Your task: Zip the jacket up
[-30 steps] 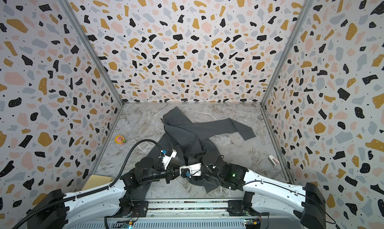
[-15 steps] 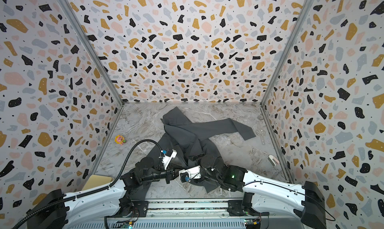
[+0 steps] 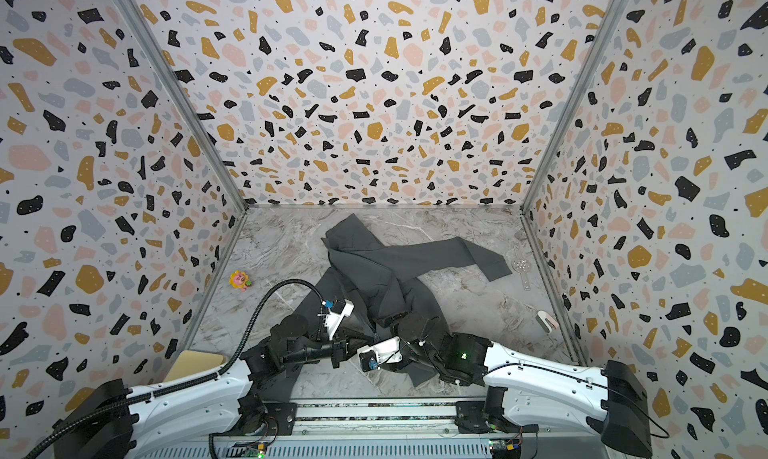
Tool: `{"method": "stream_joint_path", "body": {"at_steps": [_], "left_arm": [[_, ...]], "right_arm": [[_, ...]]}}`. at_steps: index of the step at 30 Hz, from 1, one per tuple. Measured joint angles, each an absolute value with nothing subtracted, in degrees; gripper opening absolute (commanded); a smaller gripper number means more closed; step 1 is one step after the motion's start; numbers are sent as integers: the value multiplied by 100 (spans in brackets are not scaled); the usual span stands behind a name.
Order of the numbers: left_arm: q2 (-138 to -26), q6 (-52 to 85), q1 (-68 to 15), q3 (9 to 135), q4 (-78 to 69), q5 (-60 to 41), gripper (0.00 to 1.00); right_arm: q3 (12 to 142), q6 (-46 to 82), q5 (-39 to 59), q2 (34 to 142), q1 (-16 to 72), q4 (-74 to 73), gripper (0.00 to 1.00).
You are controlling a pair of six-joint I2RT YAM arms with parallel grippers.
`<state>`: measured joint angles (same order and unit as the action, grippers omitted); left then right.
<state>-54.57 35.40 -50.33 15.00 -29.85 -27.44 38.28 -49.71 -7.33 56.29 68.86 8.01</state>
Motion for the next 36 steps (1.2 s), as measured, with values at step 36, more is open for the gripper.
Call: {"method": "stream_joint_path", "body": {"at_steps": [36], "left_arm": [[-5572,3542,-5033,1505,-3006,-2803,0]], "right_arm": [[3787,-5089,-998,5769,7026,666,65]]}}
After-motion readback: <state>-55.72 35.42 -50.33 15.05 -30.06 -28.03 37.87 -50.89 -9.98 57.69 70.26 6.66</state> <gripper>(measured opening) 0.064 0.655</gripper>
